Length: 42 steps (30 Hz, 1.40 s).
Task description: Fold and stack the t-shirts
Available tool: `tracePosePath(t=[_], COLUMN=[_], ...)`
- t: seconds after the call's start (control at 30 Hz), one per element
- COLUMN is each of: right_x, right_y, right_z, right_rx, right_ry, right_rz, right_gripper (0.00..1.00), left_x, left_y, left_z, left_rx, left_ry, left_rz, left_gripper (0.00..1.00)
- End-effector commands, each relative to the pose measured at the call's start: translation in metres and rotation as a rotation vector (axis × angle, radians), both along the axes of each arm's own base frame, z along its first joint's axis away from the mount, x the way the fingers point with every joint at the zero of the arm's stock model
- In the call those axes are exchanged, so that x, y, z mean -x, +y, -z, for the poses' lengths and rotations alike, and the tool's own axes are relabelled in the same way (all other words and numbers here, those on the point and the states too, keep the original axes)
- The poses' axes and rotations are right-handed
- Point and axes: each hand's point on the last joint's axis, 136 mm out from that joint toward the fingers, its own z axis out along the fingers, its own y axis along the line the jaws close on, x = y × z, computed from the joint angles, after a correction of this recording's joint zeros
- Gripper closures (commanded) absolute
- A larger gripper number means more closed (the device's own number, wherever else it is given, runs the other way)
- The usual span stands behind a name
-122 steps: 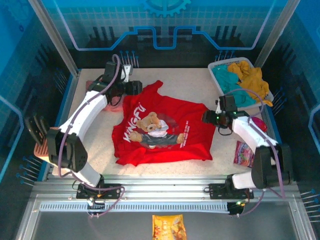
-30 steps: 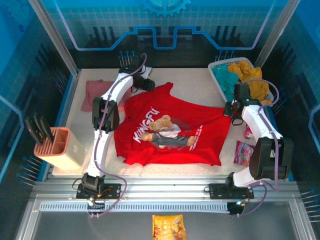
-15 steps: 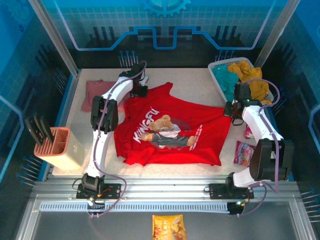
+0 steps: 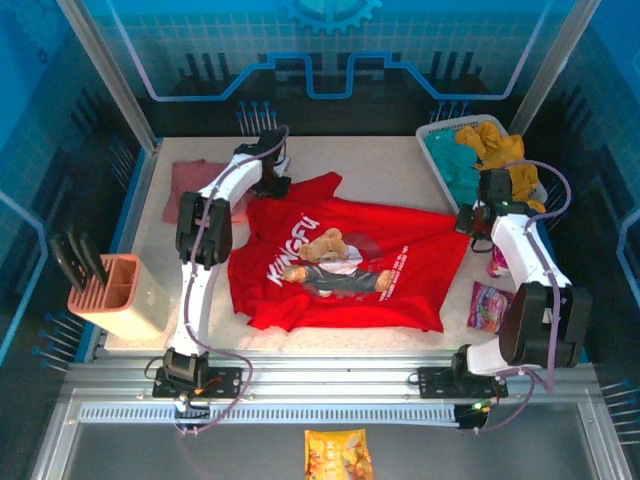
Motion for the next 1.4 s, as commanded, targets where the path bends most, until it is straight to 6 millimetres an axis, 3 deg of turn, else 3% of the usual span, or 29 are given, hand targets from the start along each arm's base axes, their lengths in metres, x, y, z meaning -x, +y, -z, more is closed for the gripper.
tracePosePath(t=[0.0, 0.03, 0.1, 0.23, 0.33, 0.5, 0.63, 0.73, 0.9, 1.37], right_x=[0.004, 0.003, 0.001, 0.0, -0.002, -0.005, -0.005, -0.007, -0.009, -0.007], right_y=[-0.005, -0.005, -0.003, 0.0, 0.002, 0.008, 0.011, 0.015, 0.019, 0.024], right_z=[-0.005, -0.003, -0.001, -0.001, 0.001, 0.003, 0.003, 0.003, 0.0, 0.002], right_rx=[0.006, 0.001, -0.009, -0.022, -0.026, -0.035, -0.03, -0.03, -0.028, -0.018], right_ry=[-0.002, 0.0, 0.001, -0.003, -0.003, 0.004, 0.003, 0.007, 0.004, 0.012], right_rz=[0.015, 0.013, 0.007, -0.006, -0.014, -0.038, -0.049, -0.058, -0.069, -0.089], right_gripper=[1.0, 1.0, 1.0, 1.0, 1.0, 1.0, 1.0, 1.0, 1.0, 1.0], left_x=[0.024, 0.026, 0.022, -0.001, -0.024, -0.048, -0.047, -0.044, -0.043, -0.047], left_y=[-0.012, -0.015, -0.015, -0.008, -0.015, -0.026, -0.033, -0.037, -0.043, -0.048], left_z=[-0.024, -0.024, -0.027, -0.046, -0.057, -0.056, -0.041, -0.029, -0.011, 0.013], left_rx=[0.04, 0.051, 0.077, 0.127, 0.193, 0.241, 0.282, 0.303, 0.3, 0.258], left_ry=[0.047, 0.065, 0.06, 0.029, -0.01, -0.072, -0.041, -0.013, 0.007, 0.003], left_rz=[0.017, 0.014, -0.008, -0.065, -0.061, -0.039, -0.026, -0.034, -0.05, -0.179], left_gripper=[0.78, 0.52, 0.46, 0.48, 0.49, 0.58, 0.61, 0.56, 0.56, 0.67])
